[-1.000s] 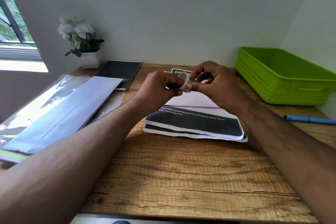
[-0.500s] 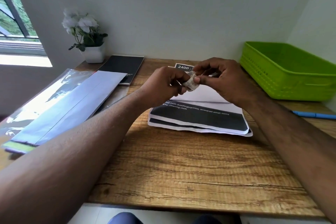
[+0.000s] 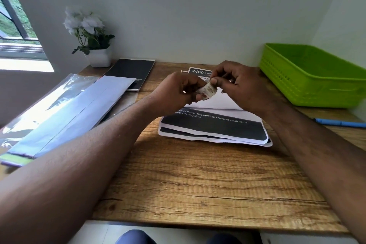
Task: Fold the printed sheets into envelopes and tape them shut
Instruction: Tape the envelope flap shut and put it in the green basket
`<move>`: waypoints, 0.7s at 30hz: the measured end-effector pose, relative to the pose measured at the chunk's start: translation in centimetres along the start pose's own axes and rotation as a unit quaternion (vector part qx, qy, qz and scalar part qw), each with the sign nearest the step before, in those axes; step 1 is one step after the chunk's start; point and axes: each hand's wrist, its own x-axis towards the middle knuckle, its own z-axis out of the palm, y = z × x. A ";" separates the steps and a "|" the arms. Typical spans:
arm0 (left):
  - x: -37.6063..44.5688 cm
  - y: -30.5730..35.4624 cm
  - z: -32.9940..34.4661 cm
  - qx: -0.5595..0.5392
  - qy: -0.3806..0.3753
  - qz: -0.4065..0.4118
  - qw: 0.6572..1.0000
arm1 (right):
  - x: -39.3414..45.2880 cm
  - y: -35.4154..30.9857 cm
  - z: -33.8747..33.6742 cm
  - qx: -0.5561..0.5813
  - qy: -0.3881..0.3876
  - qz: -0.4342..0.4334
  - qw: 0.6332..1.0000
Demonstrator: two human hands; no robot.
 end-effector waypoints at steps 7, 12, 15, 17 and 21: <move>-0.1 0.2 -0.2 -0.065 -0.009 -0.018 0.998 | 0.0 0.0 0.0 -0.034 -0.008 -0.028 0.999; -0.1 0.1 -0.2 -0.127 -0.014 -0.042 0.991 | -0.2 -0.1 -0.3 -0.059 -0.019 -0.034 0.998; 0.0 -0.2 -0.3 -0.157 -0.011 -0.054 0.986 | -0.2 -0.2 -0.3 -0.059 -0.027 -0.032 0.997; 0.1 -0.3 -0.4 -0.164 -0.014 -0.058 0.985 | -0.3 -0.3 -0.3 -0.064 -0.025 -0.034 0.997; 0.1 -0.4 -0.4 -0.164 -0.010 -0.054 0.985 | -0.5 -0.5 -0.5 -0.043 -0.018 -0.025 0.999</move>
